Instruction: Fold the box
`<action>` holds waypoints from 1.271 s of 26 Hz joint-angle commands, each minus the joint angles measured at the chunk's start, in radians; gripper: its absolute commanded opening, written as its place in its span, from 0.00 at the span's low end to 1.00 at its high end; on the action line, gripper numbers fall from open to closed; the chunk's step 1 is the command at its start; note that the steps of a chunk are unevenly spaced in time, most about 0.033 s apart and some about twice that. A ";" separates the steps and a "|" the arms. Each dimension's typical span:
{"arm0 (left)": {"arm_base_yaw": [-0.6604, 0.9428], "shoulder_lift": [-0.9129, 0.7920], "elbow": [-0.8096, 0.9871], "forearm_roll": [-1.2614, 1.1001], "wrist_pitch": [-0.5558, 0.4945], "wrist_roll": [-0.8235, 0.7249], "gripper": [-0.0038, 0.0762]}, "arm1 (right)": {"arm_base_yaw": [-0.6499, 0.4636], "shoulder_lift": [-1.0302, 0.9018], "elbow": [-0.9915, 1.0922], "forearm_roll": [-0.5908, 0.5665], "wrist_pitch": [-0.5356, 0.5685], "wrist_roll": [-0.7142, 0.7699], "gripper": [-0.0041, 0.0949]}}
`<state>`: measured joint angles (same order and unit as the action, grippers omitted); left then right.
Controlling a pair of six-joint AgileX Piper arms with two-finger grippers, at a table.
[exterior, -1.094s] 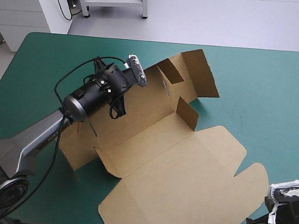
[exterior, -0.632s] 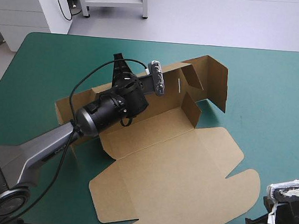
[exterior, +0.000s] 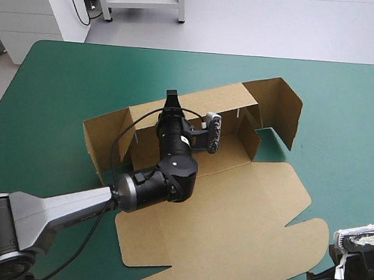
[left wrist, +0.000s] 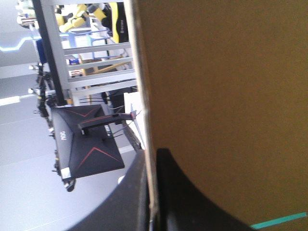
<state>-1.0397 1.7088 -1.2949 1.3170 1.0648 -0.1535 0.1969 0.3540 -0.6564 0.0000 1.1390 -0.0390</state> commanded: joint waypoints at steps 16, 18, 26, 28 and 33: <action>-0.076 -0.041 0.206 0.469 -0.062 -0.257 0.04 | -0.005 0.324 -0.164 -0.111 -0.221 0.057 0.02; -0.055 -0.041 0.206 0.471 -0.062 -0.257 0.04 | -0.005 0.389 -0.231 -0.135 -0.249 0.057 0.02; 0.040 -0.043 0.202 0.471 -0.072 -0.253 0.04 | -0.005 0.732 -0.576 -0.198 -0.286 0.029 0.02; 0.040 -0.043 0.202 0.471 -0.087 -0.253 0.04 | -0.005 0.828 -0.692 -0.175 -0.277 -0.005 0.02; 0.040 -0.043 0.202 0.471 -0.112 -0.253 0.04 | -0.016 1.096 -0.977 -0.130 -0.206 -0.084 0.02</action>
<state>-1.0014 1.7078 -1.0767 1.7415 0.9395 -0.4145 0.1961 1.3568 -1.4779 -0.1352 0.9438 -0.0857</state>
